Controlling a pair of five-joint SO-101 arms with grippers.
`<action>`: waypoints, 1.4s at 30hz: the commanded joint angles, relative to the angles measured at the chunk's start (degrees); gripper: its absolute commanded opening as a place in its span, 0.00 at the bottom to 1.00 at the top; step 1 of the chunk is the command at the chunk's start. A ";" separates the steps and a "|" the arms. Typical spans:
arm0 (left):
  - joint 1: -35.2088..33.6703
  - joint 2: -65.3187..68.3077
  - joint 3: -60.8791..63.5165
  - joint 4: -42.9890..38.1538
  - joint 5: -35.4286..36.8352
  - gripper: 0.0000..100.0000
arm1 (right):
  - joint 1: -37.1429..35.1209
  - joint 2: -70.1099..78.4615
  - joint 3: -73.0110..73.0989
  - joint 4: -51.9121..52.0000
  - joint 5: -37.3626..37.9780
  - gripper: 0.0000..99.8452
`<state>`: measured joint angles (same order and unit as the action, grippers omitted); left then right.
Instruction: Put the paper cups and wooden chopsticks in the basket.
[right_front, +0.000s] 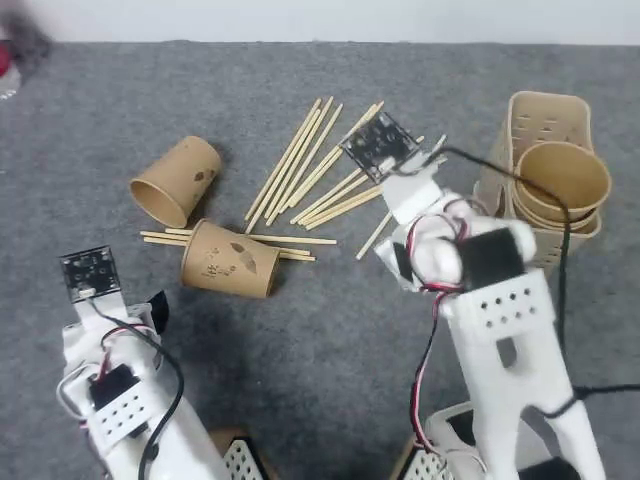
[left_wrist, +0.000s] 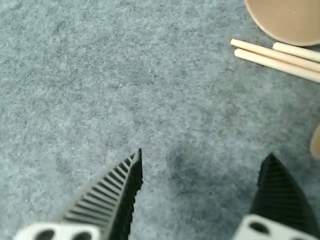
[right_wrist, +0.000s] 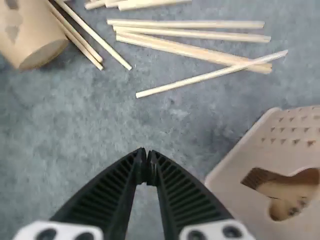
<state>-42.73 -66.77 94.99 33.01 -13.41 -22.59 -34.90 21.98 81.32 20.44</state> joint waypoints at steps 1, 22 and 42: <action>0.00 -0.09 -2.51 -0.09 0.35 0.35 | -1.01 -6.73 10.11 -8.22 -3.96 0.01; 2.81 -0.09 -2.59 0.18 0.62 0.35 | -1.10 -26.59 35.08 -24.22 -9.05 0.01; 20.22 0.35 -39.60 39.30 7.38 0.35 | -0.92 -27.30 38.24 -27.12 -9.05 0.01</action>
<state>-31.56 -66.77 60.26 70.02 -10.51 -23.30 -60.84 60.75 55.30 12.09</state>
